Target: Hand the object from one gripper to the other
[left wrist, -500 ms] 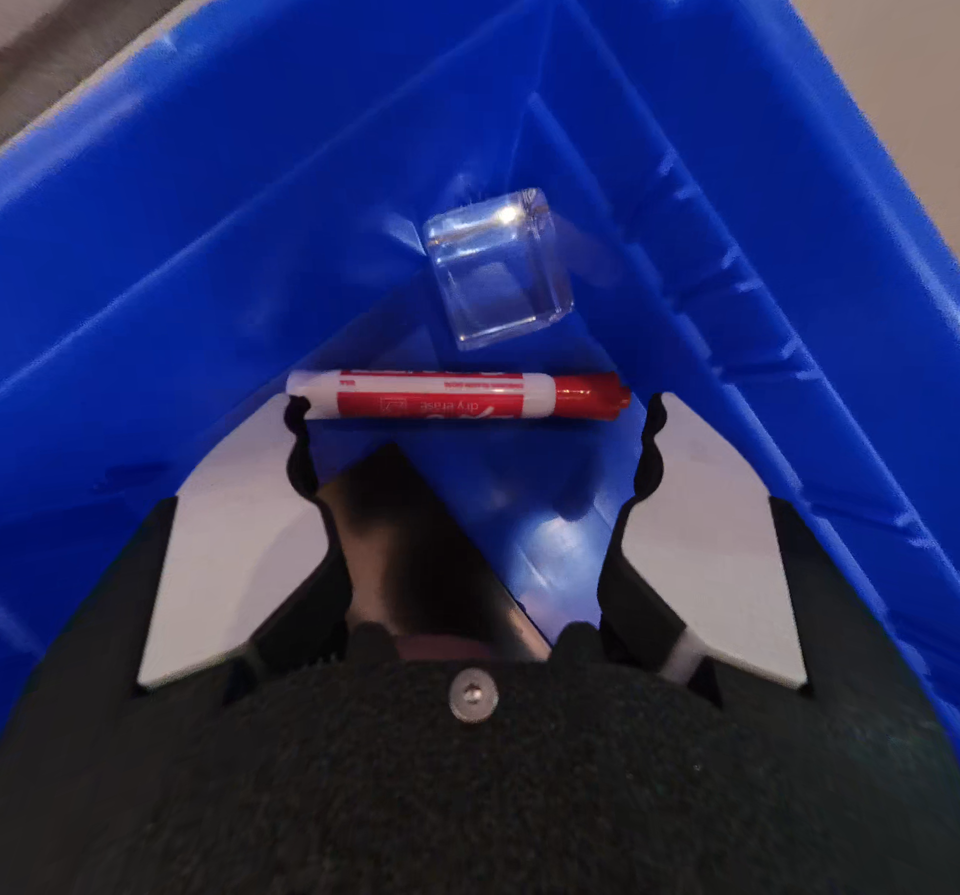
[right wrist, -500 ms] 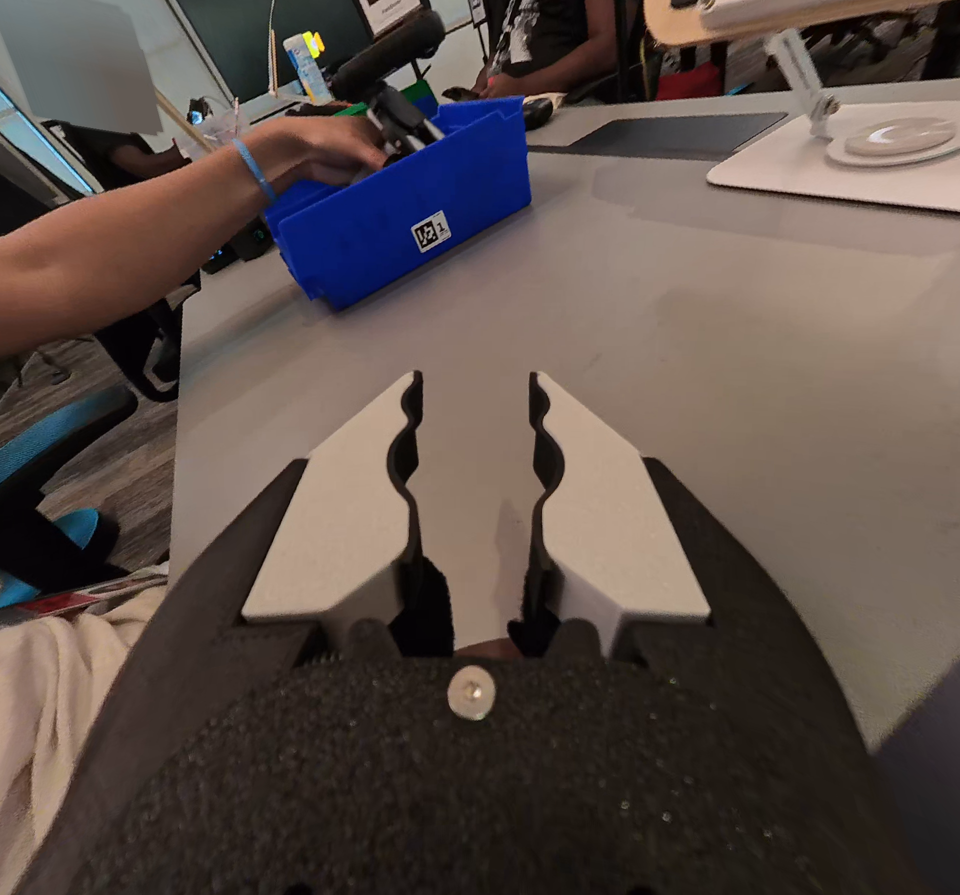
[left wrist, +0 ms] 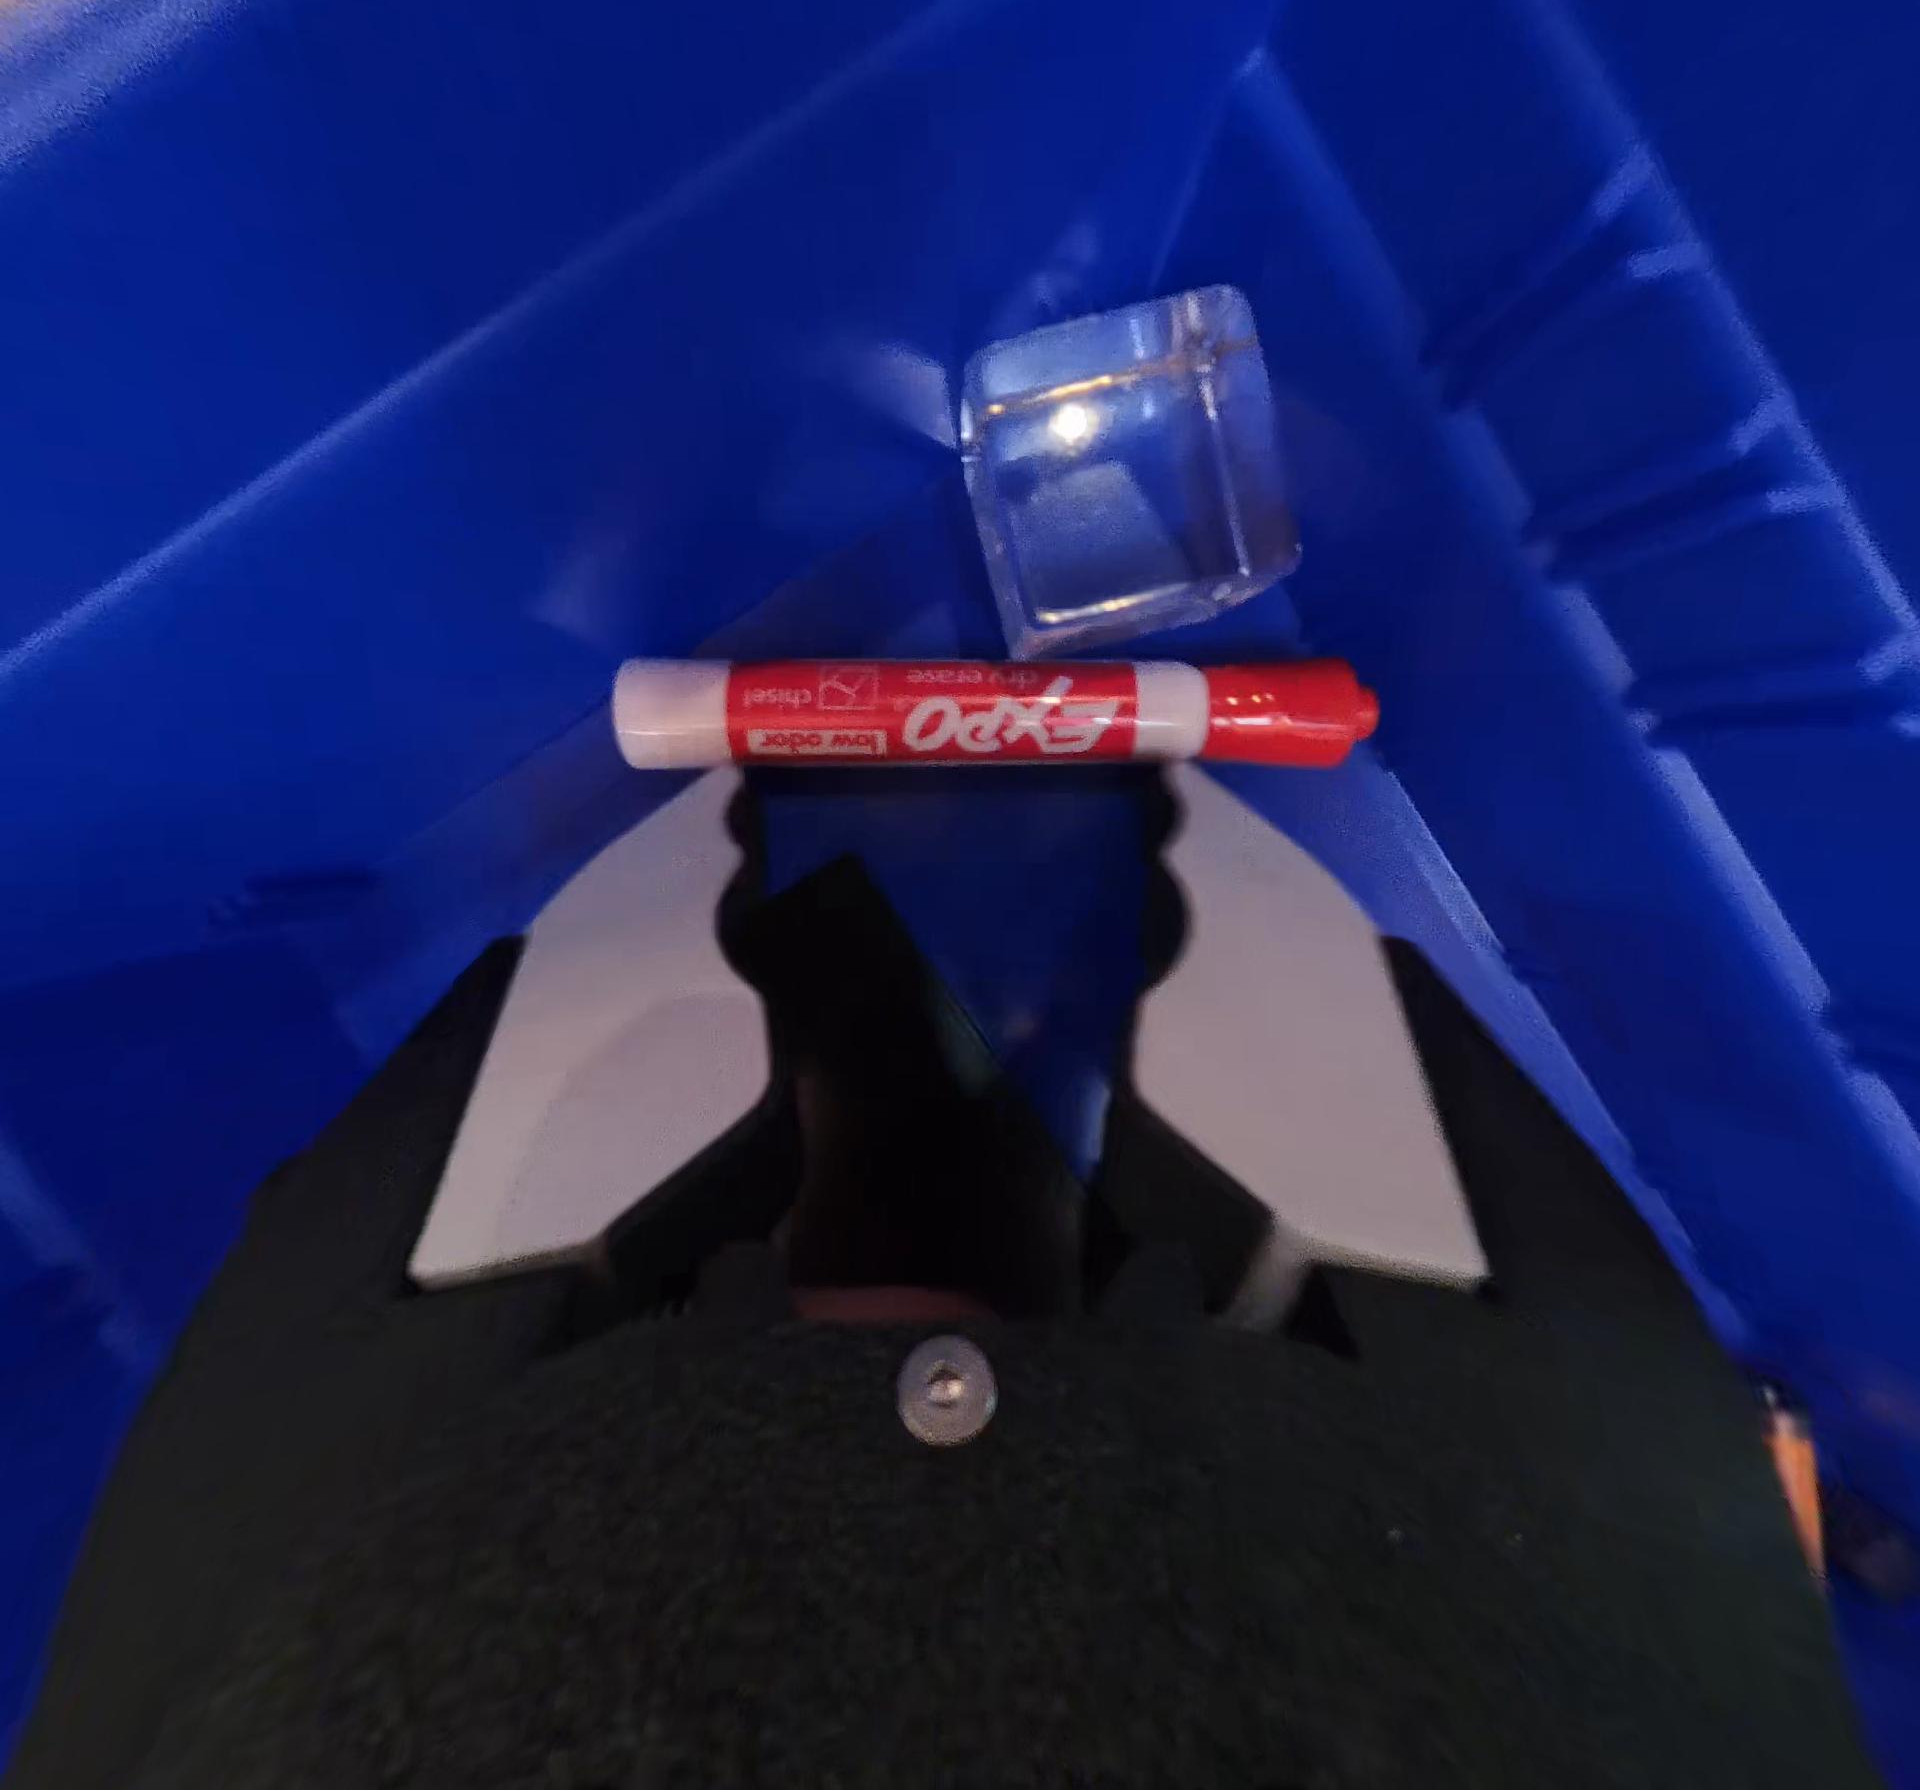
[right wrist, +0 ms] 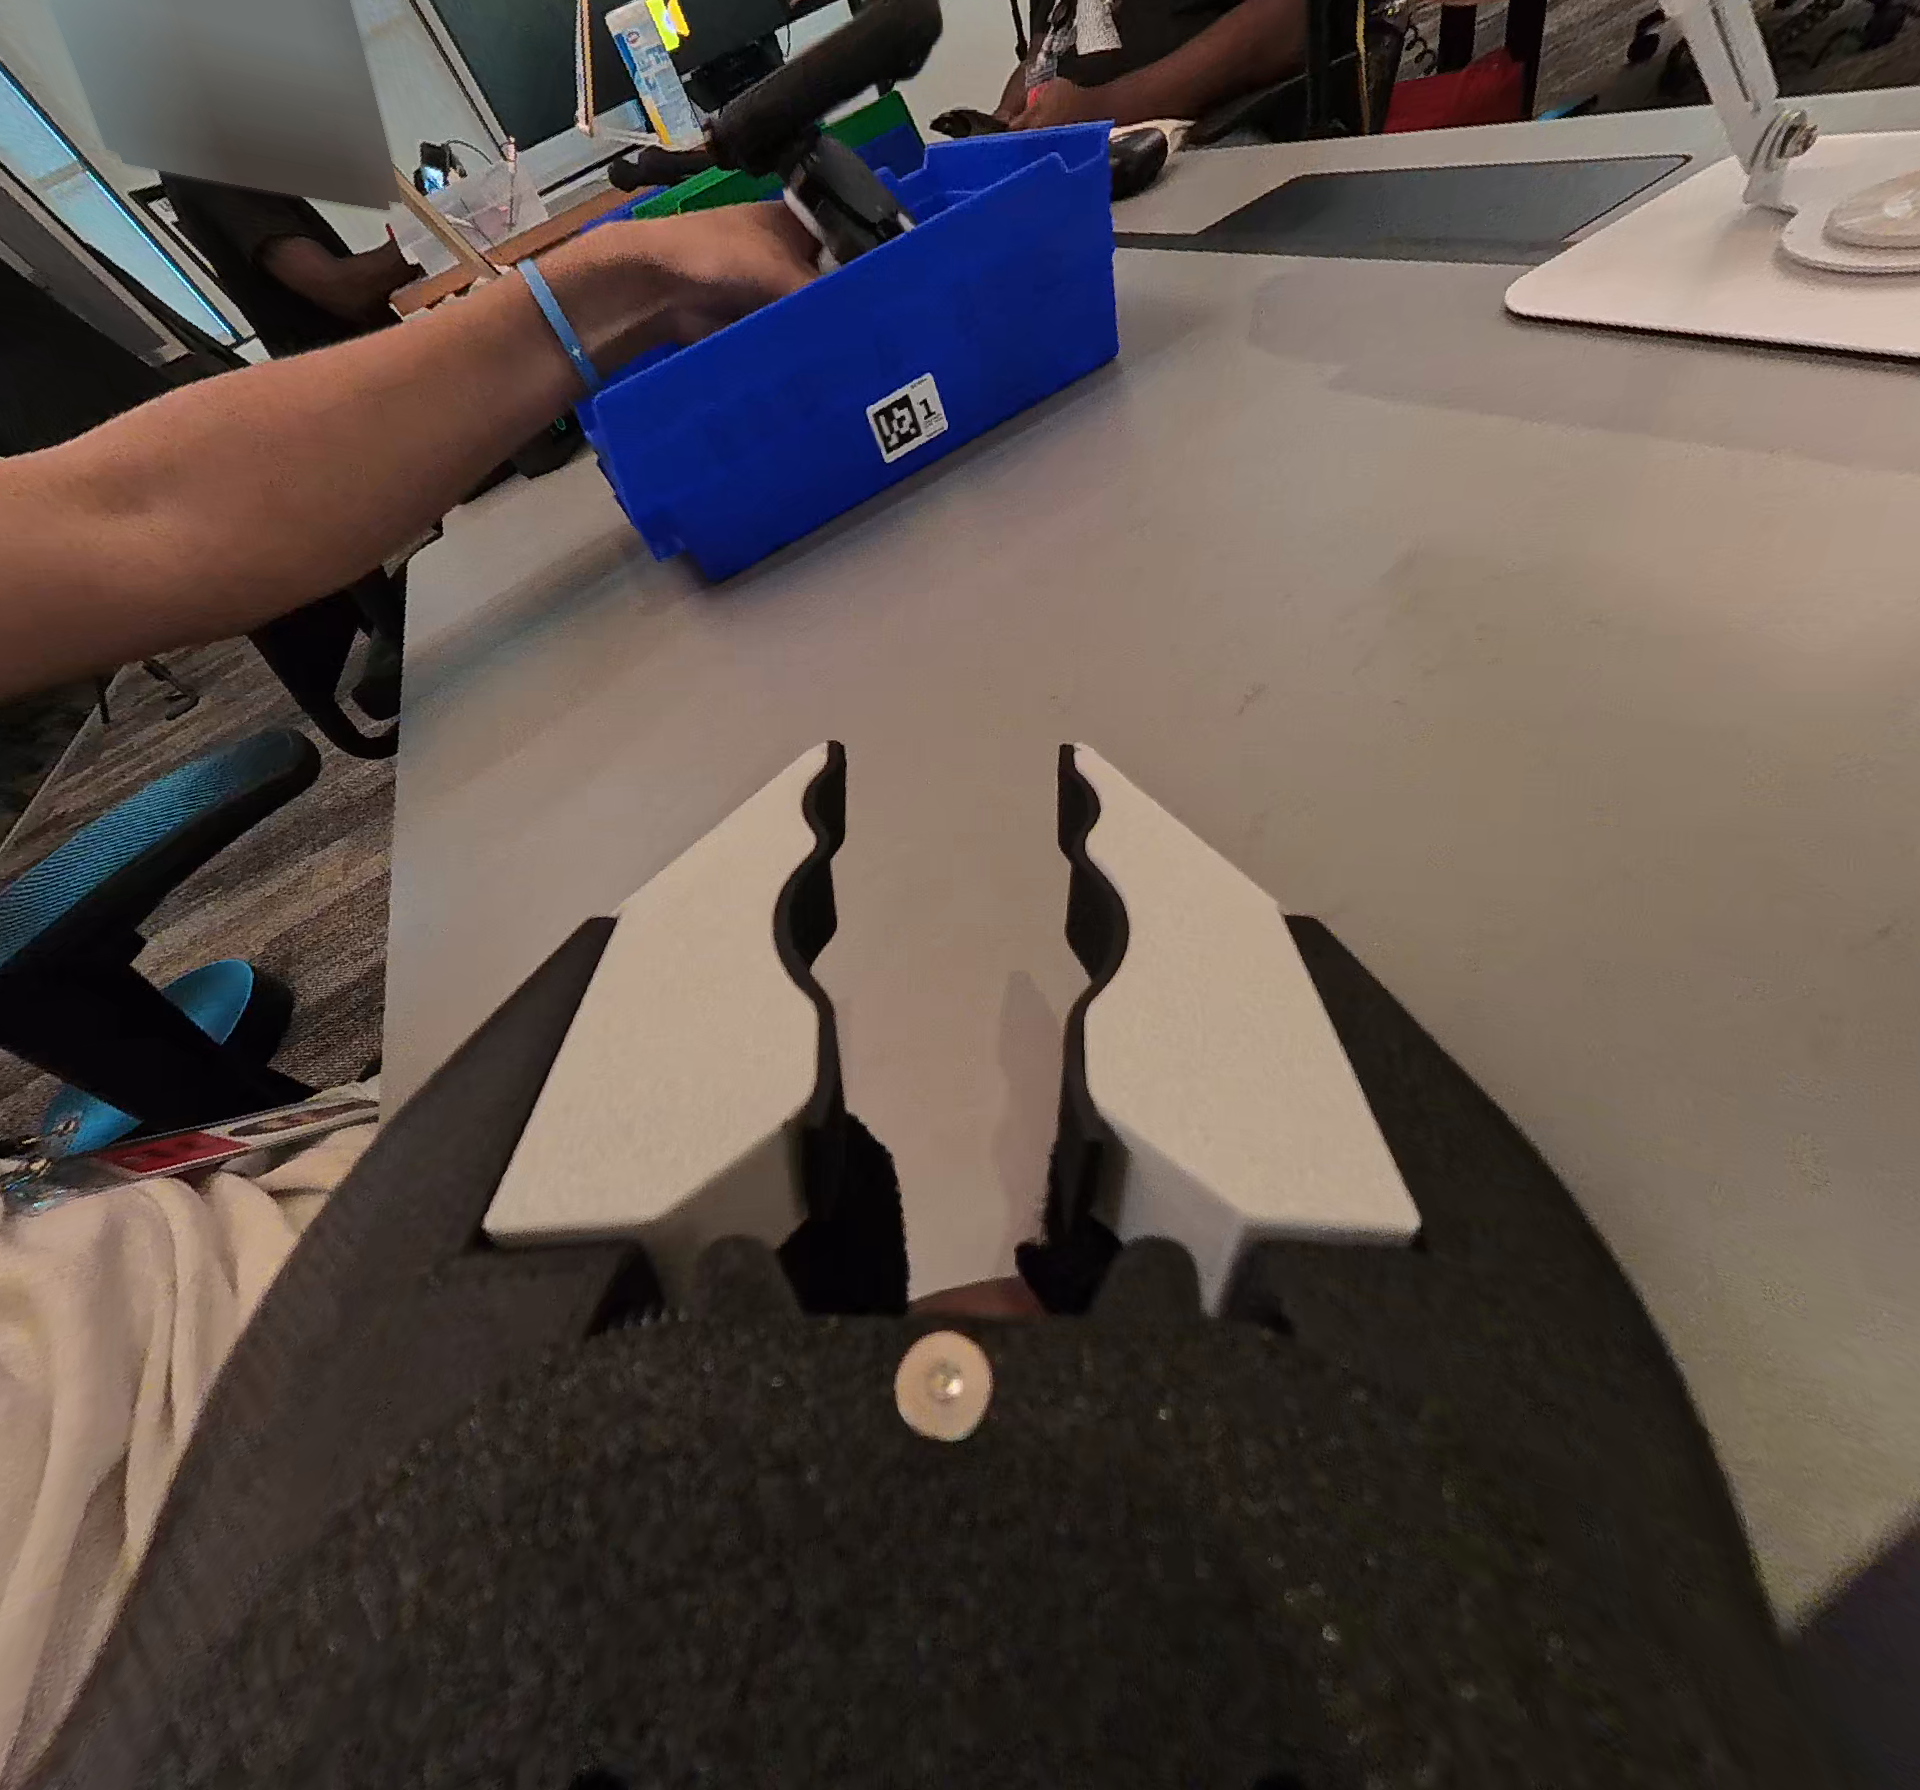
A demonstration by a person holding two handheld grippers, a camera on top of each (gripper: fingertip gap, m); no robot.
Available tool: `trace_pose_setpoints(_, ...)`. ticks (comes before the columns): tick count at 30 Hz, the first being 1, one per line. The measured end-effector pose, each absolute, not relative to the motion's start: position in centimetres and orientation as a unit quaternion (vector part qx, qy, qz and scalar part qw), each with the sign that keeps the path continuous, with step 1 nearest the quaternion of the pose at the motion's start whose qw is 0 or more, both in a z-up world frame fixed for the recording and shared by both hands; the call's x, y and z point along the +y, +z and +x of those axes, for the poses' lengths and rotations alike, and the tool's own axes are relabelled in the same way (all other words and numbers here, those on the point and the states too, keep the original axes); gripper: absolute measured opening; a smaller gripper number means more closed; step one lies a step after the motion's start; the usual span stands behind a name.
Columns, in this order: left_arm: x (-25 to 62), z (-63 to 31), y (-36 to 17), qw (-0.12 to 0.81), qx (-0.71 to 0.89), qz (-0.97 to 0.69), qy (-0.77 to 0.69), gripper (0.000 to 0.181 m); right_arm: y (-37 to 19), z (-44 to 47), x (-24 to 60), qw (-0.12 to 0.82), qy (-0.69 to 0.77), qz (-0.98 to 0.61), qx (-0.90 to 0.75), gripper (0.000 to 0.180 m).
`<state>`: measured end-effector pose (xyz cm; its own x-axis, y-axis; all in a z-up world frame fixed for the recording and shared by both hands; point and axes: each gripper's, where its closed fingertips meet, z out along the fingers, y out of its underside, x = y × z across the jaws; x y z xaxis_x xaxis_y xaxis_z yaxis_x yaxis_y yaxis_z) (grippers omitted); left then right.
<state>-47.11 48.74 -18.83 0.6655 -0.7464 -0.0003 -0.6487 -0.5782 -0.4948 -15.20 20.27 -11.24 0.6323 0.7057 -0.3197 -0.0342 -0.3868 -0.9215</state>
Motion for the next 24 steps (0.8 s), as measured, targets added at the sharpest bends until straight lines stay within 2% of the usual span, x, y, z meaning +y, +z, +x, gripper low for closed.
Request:
trace_pose_setpoints(3, 49.2, -47.7, -18.9, 0.249, 0.374, -0.888, -0.095, 0.081, -11.3, -15.3, 20.2, 0.504, 0.368, -0.748, -0.225, 0.041)
trace_pose_setpoints(4, 49.3, -48.0, -18.9, 0.249, 0.37, -0.891, -0.089, 0.092, -11.3, -15.3, 20.2, 0.503, 0.369, -0.749, -0.225, 0.041)
trace_pose_setpoints(7, 48.9, -48.0, -18.7, 0.248, 0.383, -0.885, -0.094, 0.092, -11.4, -15.5, 20.1, 0.499, 0.373, -0.749, -0.226, 0.041)
trace_pose_setpoints(12, 48.9, -46.5, -17.3, 0.263, 0.366, -0.88, -0.152, 0.122, -11.7, -15.9, 19.9, 0.487, 0.379, -0.751, -0.233, 0.041)
trace_pose_setpoints(15, 49.4, -45.9, -17.7, 0.265, 0.367, -0.879, -0.149, 0.13, -12.1, -16.2, 19.6, 0.481, 0.378, -0.753, -0.242, 0.041)
trace_pose_setpoints(17, 49.6, -45.8, -18.6, 0.252, 0.381, -0.881, -0.125, 0.135, -12.3, -16.4, 19.5, 0.476, 0.376, -0.755, -0.249, 0.041)
trace_pose_setpoints(24, 50.0, -45.2, -19.6, 0.242, 0.41, -0.873, -0.109, 0.135, -12.6, -16.7, 19.3, 0.467, 0.381, -0.756, -0.255, 0.041)
